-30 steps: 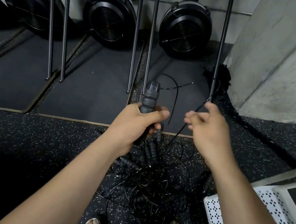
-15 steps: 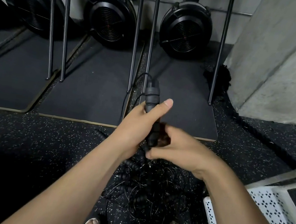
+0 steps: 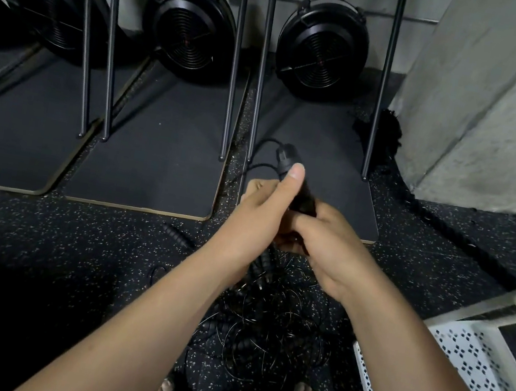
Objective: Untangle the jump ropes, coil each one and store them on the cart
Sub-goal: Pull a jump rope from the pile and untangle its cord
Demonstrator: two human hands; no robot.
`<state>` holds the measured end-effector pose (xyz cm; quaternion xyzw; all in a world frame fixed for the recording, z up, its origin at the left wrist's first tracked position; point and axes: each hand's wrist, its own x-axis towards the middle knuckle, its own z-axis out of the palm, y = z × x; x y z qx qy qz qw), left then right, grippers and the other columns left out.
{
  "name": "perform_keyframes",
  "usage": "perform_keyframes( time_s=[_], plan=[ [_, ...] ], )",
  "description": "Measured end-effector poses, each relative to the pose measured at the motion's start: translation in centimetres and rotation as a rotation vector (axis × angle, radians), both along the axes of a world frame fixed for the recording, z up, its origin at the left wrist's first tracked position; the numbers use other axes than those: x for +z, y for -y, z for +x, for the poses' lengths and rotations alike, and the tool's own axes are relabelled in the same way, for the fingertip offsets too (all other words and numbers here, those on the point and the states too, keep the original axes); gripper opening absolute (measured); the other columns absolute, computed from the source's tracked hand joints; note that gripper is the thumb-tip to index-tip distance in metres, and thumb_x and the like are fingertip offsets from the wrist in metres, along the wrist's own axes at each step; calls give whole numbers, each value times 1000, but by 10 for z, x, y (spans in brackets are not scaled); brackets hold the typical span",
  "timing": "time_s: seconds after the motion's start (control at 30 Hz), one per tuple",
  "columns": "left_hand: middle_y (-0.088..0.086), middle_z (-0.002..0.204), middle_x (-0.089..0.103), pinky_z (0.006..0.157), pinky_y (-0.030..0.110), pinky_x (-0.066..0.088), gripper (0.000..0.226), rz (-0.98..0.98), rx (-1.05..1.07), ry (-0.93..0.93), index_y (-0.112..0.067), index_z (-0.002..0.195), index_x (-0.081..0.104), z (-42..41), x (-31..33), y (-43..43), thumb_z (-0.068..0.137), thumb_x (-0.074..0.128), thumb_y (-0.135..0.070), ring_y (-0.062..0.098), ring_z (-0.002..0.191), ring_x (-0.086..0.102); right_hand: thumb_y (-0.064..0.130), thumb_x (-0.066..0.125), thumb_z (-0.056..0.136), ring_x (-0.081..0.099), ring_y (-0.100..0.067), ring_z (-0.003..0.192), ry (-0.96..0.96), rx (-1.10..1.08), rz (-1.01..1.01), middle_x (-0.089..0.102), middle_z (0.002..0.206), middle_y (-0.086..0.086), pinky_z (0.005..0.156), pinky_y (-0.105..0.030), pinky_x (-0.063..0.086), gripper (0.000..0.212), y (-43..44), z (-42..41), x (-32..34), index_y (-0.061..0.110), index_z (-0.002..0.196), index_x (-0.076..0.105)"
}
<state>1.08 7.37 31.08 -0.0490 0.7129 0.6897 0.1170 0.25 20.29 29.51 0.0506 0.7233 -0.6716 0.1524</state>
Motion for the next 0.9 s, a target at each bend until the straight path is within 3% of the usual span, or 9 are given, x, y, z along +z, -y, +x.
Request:
perform_keyframes(
  time_s=[0.07, 0.13, 0.23, 0.3, 0.37, 0.43, 0.57, 0.73, 0.9],
  plan=[
    [-8, 131, 58, 87, 21, 40, 58, -6, 35, -8, -32, 112, 73, -2, -2, 2, 100, 41, -78, -6, 109, 59, 16, 70, 100, 73, -20, 79, -19, -35, -11, 79, 93, 0, 86, -48, 63, 17, -1, -1, -1, 25, 114, 73],
    [-7, 127, 62, 78, 21, 41, 46, 12, 77, 19, -31, 113, 77, -5, -4, 5, 107, 45, -64, -10, 91, 63, 20, 72, 99, 67, -15, 72, -50, -56, -5, 72, 82, 4, 75, -41, 58, 20, -4, -2, -3, 31, 115, 72],
    [9, 123, 68, 78, 29, 44, 27, 12, 106, 20, -22, 100, 78, -9, -7, 8, 107, 53, -28, 10, 95, 66, 11, 70, 94, 61, -13, 65, -43, -25, 70, 61, 72, 7, 67, -35, 51, 30, -7, -3, -5, 30, 117, 70],
    [22, 115, 65, 75, 32, 49, 24, 25, 130, 5, -11, 97, 75, -11, -12, 10, 105, 53, -17, 19, 89, 64, 6, 68, 92, 62, -14, 66, -16, 8, 88, 64, 74, 4, 66, -34, 50, 32, -5, -2, -7, 29, 114, 69],
    [30, 103, 67, 61, 34, 53, 25, 97, 128, 15, -4, 99, 73, -11, -13, 12, 109, 54, -17, 27, 77, 64, 4, 68, 93, 64, -14, 69, 1, 34, 83, 69, 78, 2, 67, -34, 51, 33, -3, 0, -7, 29, 114, 68],
    [21, 88, 73, 63, 34, 54, 26, 157, 121, 23, -6, 98, 72, -11, -11, 13, 111, 53, -17, 30, 74, 63, 5, 70, 93, 65, -14, 71, 2, 45, 102, 70, 81, 1, 67, -34, 51, 34, -4, 0, -9, 30, 116, 70],
    [10, 90, 76, 82, 41, 54, 26, 216, 154, 44, -16, 98, 77, -16, -15, 17, 110, 54, -15, 26, 87, 67, 8, 75, 91, 66, -14, 72, 16, 42, 149, 73, 87, -2, 70, -36, 53, 29, -2, -1, -15, 25, 115, 71],
    [20, 95, 69, 54, 36, 57, 21, 395, 112, 144, -4, 118, 70, -14, -10, 17, 111, 53, -16, 29, 71, 67, 2, 79, 85, 63, -16, 62, 22, 21, 104, 74, 81, -6, 60, -31, 49, 25, 4, 1, -16, 12, 108, 75],
    [22, 110, 64, 56, 39, 47, 34, 434, 78, 166, -2, 137, 62, -15, -14, 19, 112, 51, -21, 39, 91, 61, 1, 77, 86, 63, -16, 59, 37, 38, 114, 75, 79, -10, 60, -32, 48, 14, 6, 3, -16, 1, 100, 75]
  ],
)
